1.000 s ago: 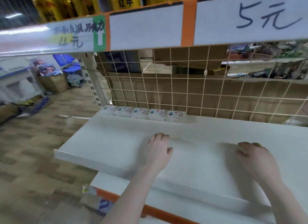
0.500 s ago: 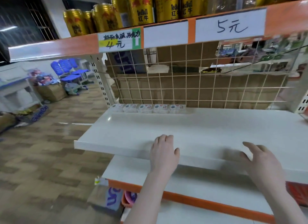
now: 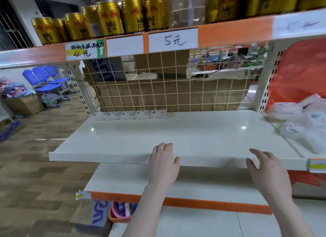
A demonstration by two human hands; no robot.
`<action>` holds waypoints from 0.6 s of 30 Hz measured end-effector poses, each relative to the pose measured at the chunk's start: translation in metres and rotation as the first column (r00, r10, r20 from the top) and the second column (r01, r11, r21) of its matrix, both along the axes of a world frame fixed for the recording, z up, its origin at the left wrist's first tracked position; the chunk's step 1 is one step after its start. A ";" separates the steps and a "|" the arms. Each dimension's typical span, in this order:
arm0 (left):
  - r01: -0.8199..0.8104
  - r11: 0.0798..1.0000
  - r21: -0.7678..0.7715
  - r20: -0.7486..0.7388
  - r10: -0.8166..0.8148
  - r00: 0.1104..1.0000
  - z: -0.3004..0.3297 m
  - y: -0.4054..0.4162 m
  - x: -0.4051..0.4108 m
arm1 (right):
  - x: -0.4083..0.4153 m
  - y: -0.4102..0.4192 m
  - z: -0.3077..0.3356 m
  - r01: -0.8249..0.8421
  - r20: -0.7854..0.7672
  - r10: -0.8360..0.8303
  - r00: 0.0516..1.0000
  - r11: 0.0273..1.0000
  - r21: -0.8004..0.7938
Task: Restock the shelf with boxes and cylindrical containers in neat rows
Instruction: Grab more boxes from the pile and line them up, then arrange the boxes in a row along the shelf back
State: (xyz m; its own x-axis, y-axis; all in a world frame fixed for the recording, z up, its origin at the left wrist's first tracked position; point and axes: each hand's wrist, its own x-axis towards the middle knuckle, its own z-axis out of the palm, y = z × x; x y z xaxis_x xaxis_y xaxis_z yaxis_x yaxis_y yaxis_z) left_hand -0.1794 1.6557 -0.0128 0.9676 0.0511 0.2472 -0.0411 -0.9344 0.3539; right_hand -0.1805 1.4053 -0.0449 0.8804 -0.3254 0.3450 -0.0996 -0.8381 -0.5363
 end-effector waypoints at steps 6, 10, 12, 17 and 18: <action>0.024 0.999 -0.029 0.022 -0.023 0.999 -0.005 -0.108 0.027 | 0.006 -0.097 0.005 0.028 0.124 -0.022 0.992 0.999 -0.043; 0.035 0.996 -0.082 0.012 -0.034 0.999 -0.011 -0.201 0.047 | 0.017 -0.183 0.008 0.025 0.197 -0.006 0.980 0.995 -0.094; 0.044 0.993 -0.108 0.007 -0.044 0.999 -0.013 -0.239 0.054 | 0.023 -0.220 0.010 0.034 0.213 -0.016 0.977 0.996 -0.081; 0.087 0.989 -0.118 -0.012 -0.089 0.996 -0.017 -0.307 0.071 | 0.034 -0.286 0.009 0.038 0.199 -0.023 0.980 0.997 -0.069; 0.094 0.988 -0.120 -0.016 -0.097 0.995 -0.017 -0.316 0.075 | 0.036 -0.295 0.008 0.042 0.195 -0.028 0.980 0.997 -0.068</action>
